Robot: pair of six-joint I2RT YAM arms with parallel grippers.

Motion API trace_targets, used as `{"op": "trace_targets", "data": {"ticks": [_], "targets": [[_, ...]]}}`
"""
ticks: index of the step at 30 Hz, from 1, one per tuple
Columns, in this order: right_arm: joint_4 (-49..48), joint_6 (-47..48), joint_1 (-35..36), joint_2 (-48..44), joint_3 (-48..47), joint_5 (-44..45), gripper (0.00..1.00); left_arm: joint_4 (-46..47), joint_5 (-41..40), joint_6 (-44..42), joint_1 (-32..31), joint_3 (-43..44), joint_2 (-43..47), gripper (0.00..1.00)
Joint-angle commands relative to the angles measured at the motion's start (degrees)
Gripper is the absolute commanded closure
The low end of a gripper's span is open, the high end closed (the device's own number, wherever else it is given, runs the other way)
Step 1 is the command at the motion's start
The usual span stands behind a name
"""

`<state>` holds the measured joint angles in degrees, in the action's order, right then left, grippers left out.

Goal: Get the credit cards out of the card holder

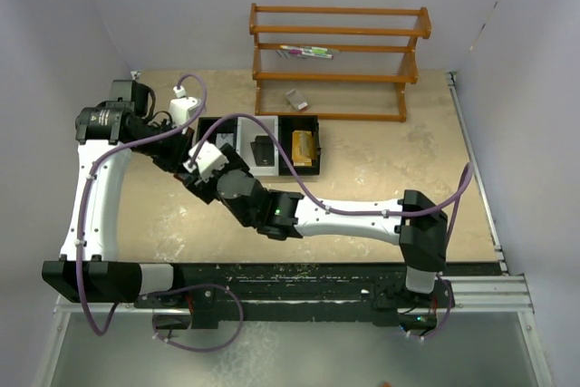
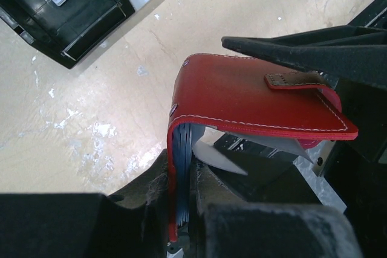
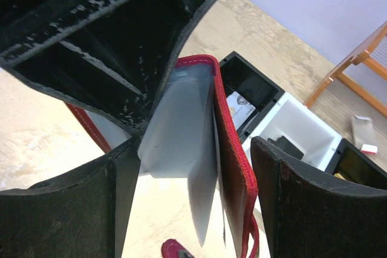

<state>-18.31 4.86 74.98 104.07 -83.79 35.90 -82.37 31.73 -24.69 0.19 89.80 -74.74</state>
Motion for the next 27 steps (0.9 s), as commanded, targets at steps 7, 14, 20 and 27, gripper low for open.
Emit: {"op": "trace_targets", "data": {"ticks": [7, 14, 20, 27], "targets": [[-2.1, 3.12, -0.98, -7.71, 2.29, 0.29, 0.33, -1.13, 3.91, -1.32, -0.45, 2.55, 1.81, 1.0], [0.78, 0.54, -3.27, -10.48, 2.63, -2.77, 0.36, -1.47, 4.86, -1.97, -0.45, 2.57, 2.24, 1.0], [2.92, -0.02, -3.61, -10.11, 2.56, -4.86, 0.33, -1.57, 6.07, -2.1, -0.45, 2.88, 2.53, 1.0], [4.37, 0.01, -3.61, -9.13, 1.82, -7.51, 0.26, -2.0, 7.29, -2.29, -0.45, 3.44, 2.58, 1.0]]}}
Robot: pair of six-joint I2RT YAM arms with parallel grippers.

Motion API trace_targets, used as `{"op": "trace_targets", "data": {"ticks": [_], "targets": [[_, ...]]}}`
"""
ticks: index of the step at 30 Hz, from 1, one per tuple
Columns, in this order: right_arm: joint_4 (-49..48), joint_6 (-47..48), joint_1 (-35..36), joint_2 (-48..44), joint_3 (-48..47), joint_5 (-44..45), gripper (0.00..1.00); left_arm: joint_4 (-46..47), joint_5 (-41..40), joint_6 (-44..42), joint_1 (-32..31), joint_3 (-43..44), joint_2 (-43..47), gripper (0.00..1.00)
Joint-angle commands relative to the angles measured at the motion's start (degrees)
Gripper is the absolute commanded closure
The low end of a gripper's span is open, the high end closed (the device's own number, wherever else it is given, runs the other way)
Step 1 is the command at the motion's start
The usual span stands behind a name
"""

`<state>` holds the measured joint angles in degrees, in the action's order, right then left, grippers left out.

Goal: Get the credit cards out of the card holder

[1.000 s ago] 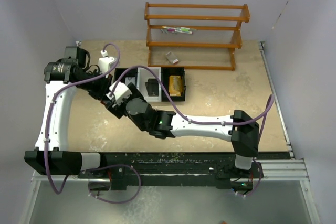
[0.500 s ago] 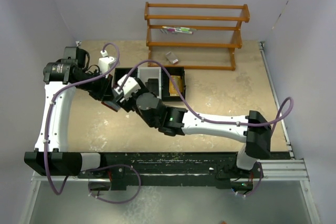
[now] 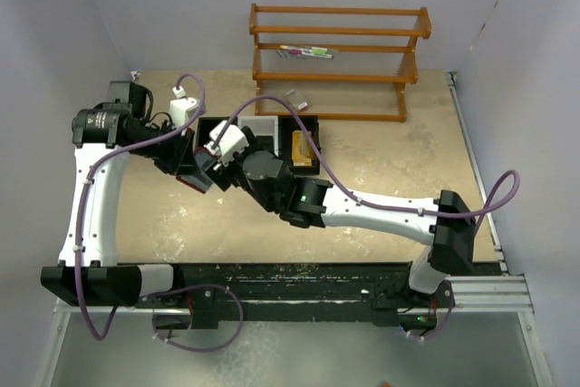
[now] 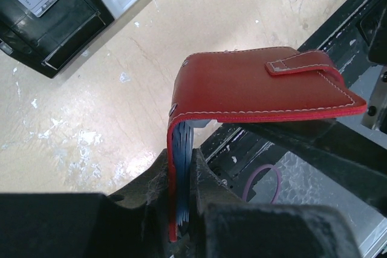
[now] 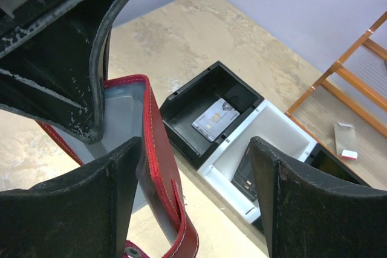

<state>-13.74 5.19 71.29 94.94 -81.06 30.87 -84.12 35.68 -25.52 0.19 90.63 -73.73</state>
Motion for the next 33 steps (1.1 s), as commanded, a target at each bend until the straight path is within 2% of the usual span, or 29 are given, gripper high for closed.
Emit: {"op": "trace_targets", "data": {"ticks": [1, 11, 16, 19, 23, 25, 33], "targets": [[-0.16, -0.35, 0.08, -0.09, -0.86, -3.13, 0.26, -0.26, 3.34, -1.46, -0.45, 2.56, 1.58, 1.0], [2.36, -0.32, 0.08, 0.13, -4.26, -9.05, 0.13, 0.4, 3.23, -0.97, -0.45, 1.98, 1.6, 1.0], [3.67, -0.2, 0.15, 2.94, -5.95, 0.59, 0.1, 0.28, 3.09, -0.93, -0.45, 2.24, 1.6, 1.0], [5.2, -1.17, 0.08, 3.82, -5.85, 5.14, 0.13, 0.18, 3.08, -1.02, -0.45, 2.38, 1.62, 1.0], [4.35, -0.2, 0.08, 3.76, -5.41, 11.22, 0.22, 0.11, 3.2, -1.02, -0.45, 2.43, 1.54, 1.0], [4.01, 0.41, 0.08, 3.26, -5.22, 11.82, 0.25, 0.09, 3.46, -1.02, -0.45, 2.6, 1.43, 1.0], [2.16, -0.76, -0.05, -1.51, -4.35, -1.4, 0.36, -0.36, 3.97, -1.74, -0.45, 2.51, 1.57, 1.0]]}}
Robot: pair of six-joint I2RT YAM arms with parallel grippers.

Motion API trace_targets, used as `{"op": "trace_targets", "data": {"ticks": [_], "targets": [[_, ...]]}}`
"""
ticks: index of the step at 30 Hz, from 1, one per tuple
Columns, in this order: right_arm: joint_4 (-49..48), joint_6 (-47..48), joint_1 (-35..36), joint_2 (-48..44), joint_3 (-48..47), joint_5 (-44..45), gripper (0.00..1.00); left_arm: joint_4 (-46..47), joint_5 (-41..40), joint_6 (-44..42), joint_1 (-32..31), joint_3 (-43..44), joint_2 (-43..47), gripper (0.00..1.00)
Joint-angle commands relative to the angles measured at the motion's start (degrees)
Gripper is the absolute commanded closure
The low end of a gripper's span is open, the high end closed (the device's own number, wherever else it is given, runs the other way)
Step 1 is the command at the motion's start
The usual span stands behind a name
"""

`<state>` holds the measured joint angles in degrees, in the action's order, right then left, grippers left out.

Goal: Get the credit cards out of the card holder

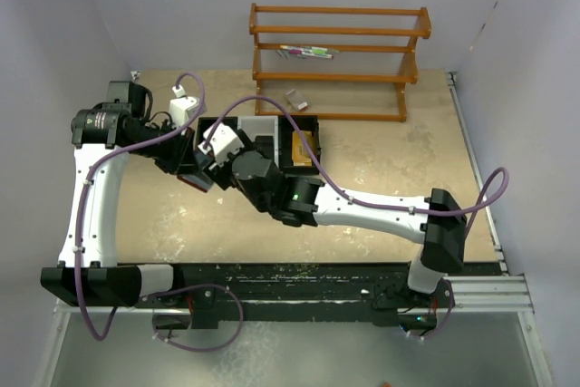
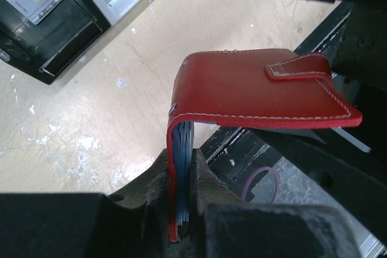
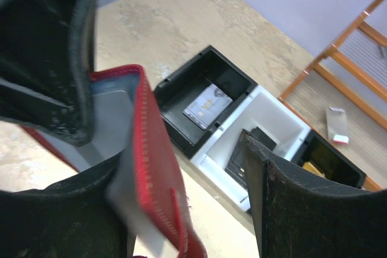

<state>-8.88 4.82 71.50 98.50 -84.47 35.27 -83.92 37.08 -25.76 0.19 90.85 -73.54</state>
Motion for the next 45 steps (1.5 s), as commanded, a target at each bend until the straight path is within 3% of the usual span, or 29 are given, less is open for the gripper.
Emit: {"op": "trace_targets", "data": {"ticks": [1, 7, 9, 14, 19, 21, 23, 28, 35, 41, 45], "targets": [[-2.14, -1.03, -0.47, -5.62, -1.22, -7.89, 0.41, -0.67, 2.71, -1.75, -0.45, 2.29, 1.52, 1.0], [2.95, -7.44, -3.61, -8.51, -1.64, -23.14, 0.9, -1.17, 3.42, -2.94, -0.45, 2.07, 2.05, 0.99], [4.24, -8.28, -4.14, -8.82, -1.35, -24.22, 1.0, -1.01, 4.12, -2.86, -0.44, 2.1, 2.25, 0.98], [5.45, -10.78, -5.65, -9.93, -0.7, -27.36, 1.0, 0.95, 6.5, -1.85, -0.46, 2.32, 3.58, 0.9], [5.68, -17.67, -8.34, -11.21, -2.11, -31.25, 1.0, 9.07, 9.15, 3.37, -0.45, -1.03, 7.41, 0.33], [5.53, -20.71, -8.86, -11.74, -3.29, -32.45, 1.0, 16.23, 10.66, 7.92, -0.45, -5.34, 11.28, 0.21], [4.97, -23.47, -9.12, -12.73, -4.03, -33.57, 1.0, 24.63, 12.67, 13.41, -0.45, -11.06, 16.13, 0.17], [3.27, -29.2, -10.07, -16.53, -3.37, -34.82, 1.0, 42.42, 17.58, 26.89, -0.41, -21.22, 26.46, 0.13], [-0.96, -34.28, -12.52, -23.65, 0.6, -40.23, 1.0, 45.26, 16.77, 31.25, -0.37, -22.71, 27.86, 0.11], [-1.02, -36.45, -12.97, -26.61, 2.23, -43.26, 1.0, 52.69, 28.17, 39.6, -0.36, -21.89, 28.22, 0.28], [-1.91, -38.1, -13.06, -28.06, 3.83, -43.78, 1.0, 56.42, 33.6, 46.02, -0.41, -20.15, 27.58, 0.29]]}}
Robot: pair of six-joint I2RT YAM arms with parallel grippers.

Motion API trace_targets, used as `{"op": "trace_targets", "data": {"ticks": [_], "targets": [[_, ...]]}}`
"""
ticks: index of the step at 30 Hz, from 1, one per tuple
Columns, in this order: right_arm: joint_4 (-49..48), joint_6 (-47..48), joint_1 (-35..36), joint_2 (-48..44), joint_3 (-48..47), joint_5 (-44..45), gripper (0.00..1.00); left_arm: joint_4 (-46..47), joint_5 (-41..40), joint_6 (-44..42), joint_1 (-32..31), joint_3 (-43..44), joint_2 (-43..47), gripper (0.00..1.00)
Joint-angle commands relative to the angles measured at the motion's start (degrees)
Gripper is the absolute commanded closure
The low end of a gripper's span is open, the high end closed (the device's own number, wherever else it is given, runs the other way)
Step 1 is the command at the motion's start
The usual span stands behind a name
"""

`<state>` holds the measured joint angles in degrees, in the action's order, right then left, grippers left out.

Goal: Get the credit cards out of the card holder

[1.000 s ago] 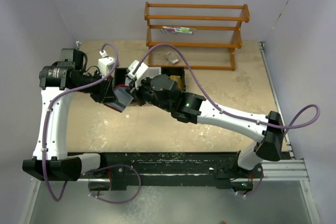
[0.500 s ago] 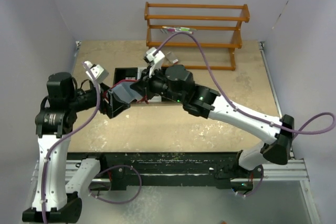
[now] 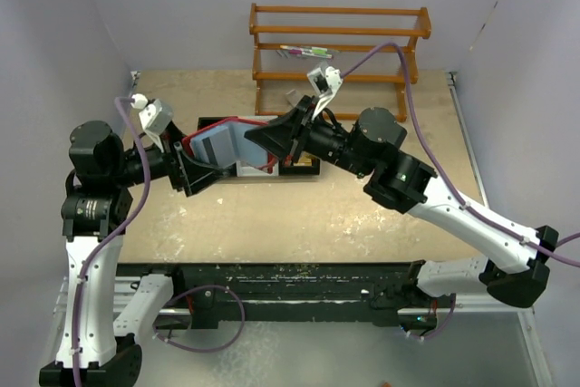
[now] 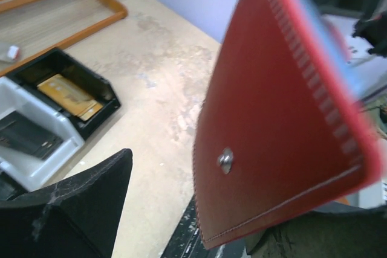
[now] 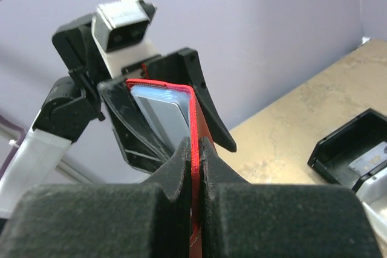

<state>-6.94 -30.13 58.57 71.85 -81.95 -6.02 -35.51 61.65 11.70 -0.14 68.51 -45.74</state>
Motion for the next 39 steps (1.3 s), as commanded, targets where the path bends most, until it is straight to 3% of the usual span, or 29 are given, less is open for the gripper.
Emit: {"op": "trace_targets", "data": {"ticks": [1, 6, 10, 14, 16, 22, 29, 39], "targets": [[-3.82, -3.44, -0.15, -1.53, 1.35, -2.55, 1.0, 9.84, 10.31, 10.89, -0.04, 2.13, -0.28, 0.28], [-3.37, -4.72, -0.17, -1.43, 1.0, -3.91, 1.0, 16.89, 11.36, 19.95, -0.08, 1.63, 0.56, 0.29], [-3.27, -6.11, -0.16, -2.29, 1.71, -3.96, 1.0, 15.34, 9.63, 18.42, -0.05, 1.91, 0.87, 0.43], [-4.34, -7.87, -0.23, -3.05, 3.05, -5.42, 1.0, 10.8, 6.86, 14.14, -0.1, 2.39, 0.41, 0.66], [-5.4, -8.71, -0.36, -3.47, 4.3, -6.83, 1.0, 10.6, 7.6, 14.54, -0.04, 2.56, -0.06, 0.71], [-9.36, -12.22, -2.47, -4.07, 7.76, -12.83, 1.0, 20.2, 16.32, 23.88, -0.04, 0.13, 0.76, 0.72], [-13.35, -18.17, -8.36, -2.1, 10.46, -22.59, 1.0, 19.85, 22.42, 27.58, -0.12, -0.53, -0.95, 0.82], [-25.56, -25.01, -9.87, -5.17, 15.84, -22.72, 1.0, 20.94, 18.81, 30.81, -0.07, -5.49, -0.73, 0.73]]}}
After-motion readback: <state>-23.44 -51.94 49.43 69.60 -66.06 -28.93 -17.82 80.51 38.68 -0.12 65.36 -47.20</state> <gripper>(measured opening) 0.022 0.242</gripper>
